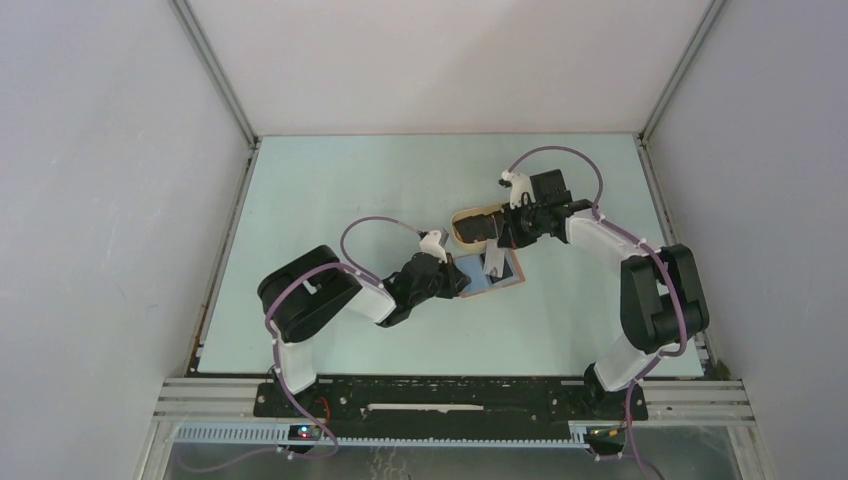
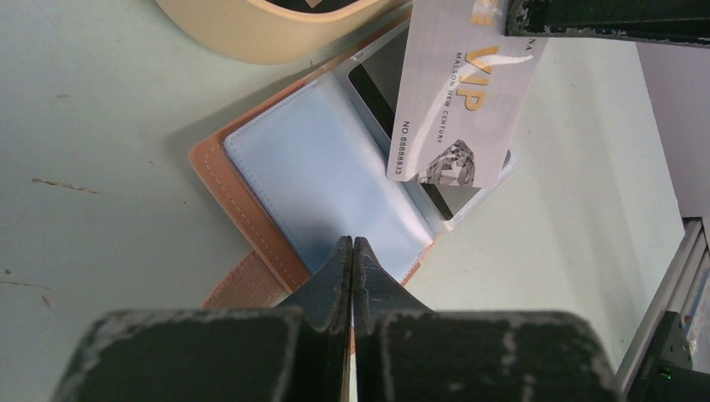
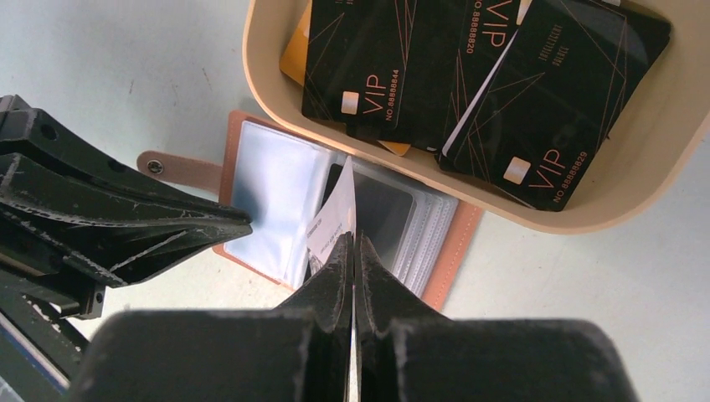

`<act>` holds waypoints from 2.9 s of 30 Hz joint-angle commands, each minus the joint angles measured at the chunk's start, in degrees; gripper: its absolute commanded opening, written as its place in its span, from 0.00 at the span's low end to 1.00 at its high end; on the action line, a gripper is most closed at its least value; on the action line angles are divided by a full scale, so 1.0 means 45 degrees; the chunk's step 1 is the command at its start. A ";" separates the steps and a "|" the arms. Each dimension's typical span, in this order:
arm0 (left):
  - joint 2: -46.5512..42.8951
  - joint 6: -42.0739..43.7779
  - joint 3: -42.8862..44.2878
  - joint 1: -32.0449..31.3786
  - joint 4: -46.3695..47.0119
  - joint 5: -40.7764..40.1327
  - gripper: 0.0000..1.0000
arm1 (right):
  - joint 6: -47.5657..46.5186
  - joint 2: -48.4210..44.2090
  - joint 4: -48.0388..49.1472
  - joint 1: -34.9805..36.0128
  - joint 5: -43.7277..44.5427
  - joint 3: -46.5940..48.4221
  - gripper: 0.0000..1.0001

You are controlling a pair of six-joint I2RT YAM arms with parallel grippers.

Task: Put the credit cards into the card holder
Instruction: Insert the credit card into the card holder.

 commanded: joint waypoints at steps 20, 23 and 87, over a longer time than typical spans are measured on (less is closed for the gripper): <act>-0.0248 0.0099 0.0271 0.0046 -0.0721 -0.0411 0.00 | -0.0866 0.0865 -0.0271 0.0439 0.0729 0.0435 0.00; -0.0238 0.0080 0.0269 0.0032 -0.0721 -0.0409 0.00 | -0.1123 0.0972 -0.0562 0.0456 0.0699 0.0570 0.00; -0.0283 0.0021 0.0231 0.0073 -0.0730 -0.0312 0.00 | -0.2634 0.0861 -0.0259 0.1175 0.2148 0.0916 0.00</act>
